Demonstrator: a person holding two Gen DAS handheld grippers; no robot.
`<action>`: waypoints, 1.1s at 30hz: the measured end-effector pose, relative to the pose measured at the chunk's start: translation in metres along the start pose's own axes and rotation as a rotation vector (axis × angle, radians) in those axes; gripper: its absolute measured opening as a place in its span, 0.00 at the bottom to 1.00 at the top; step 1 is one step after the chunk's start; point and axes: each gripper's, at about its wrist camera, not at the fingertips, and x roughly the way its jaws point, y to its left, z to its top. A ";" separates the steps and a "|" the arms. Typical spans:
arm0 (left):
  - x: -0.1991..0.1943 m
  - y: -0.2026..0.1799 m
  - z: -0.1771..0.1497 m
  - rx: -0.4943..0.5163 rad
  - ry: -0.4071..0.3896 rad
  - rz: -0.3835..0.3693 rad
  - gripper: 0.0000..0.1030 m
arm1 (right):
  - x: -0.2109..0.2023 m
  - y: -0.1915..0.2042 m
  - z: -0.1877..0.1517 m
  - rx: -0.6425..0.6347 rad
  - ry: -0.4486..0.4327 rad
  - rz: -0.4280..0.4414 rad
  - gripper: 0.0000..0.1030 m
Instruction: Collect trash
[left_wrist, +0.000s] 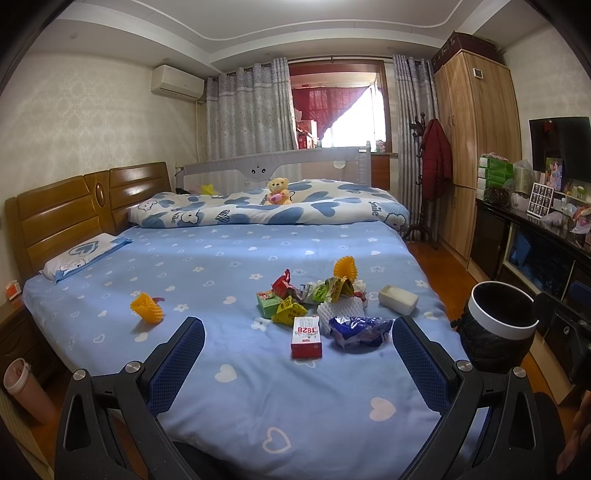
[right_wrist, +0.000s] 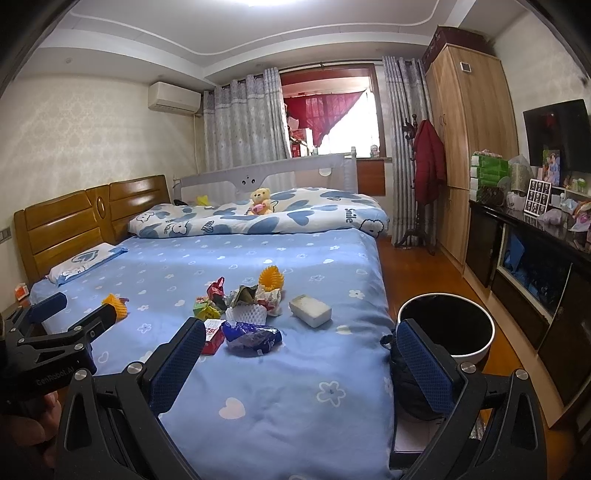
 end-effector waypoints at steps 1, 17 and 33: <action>0.000 0.000 0.000 0.001 0.000 0.000 0.99 | 0.000 -0.001 0.001 -0.001 0.000 -0.001 1.00; 0.002 0.001 -0.002 -0.002 0.005 0.001 0.99 | 0.003 -0.003 0.002 0.006 0.013 0.012 1.00; 0.019 0.017 -0.016 -0.018 0.066 0.005 0.99 | 0.022 -0.005 -0.006 0.027 0.080 0.053 1.00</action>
